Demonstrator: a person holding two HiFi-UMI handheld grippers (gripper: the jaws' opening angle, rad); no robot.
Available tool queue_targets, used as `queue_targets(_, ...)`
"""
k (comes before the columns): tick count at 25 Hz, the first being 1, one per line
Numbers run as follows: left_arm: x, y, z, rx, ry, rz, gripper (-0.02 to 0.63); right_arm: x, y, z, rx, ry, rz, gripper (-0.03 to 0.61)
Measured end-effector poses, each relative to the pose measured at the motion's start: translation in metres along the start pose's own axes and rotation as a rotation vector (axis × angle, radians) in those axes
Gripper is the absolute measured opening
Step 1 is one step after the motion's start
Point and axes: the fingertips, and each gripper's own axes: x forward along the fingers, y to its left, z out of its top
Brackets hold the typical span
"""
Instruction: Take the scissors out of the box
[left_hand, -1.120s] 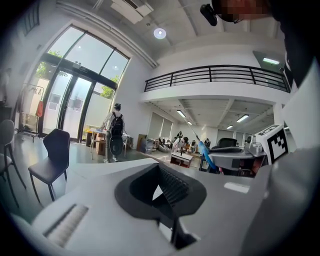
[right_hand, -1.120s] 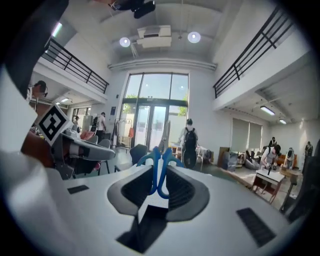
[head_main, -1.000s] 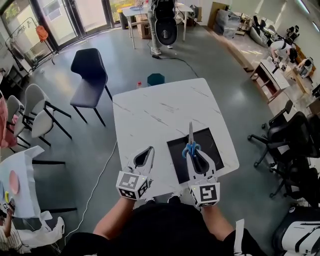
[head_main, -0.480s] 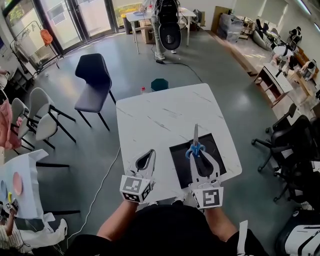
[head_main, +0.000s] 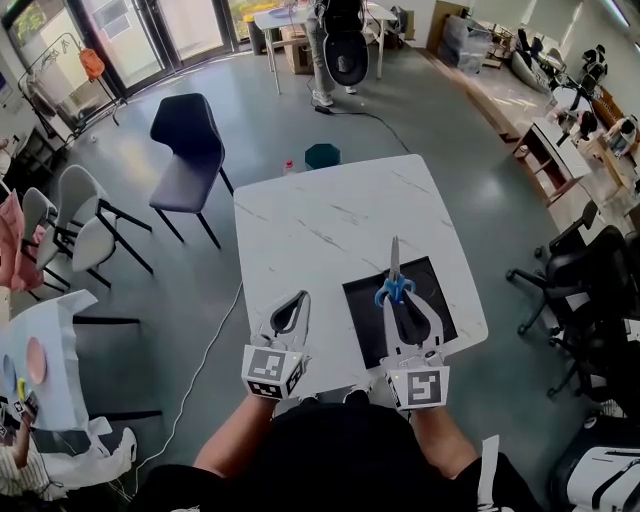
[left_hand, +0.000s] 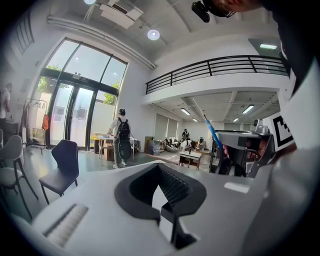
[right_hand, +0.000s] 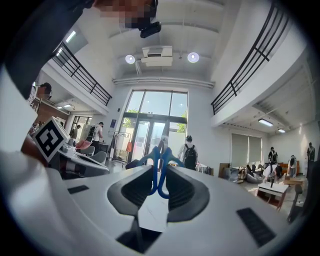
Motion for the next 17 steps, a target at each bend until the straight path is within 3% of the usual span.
queue_targets(11,-0.0038,-0.0017,-0.0051,-0.009,0.003,0.004,0.009,0.0001,0.0053,0.0003,-0.037,-0.007,0.017,0.089)
queue_targets(17,-0.0062,-0.0072,-0.0012,0.041,-0.018,0.012,0.009,-0.0031,0.0079,-0.0012,-0.001,-0.026,0.018,0.089)
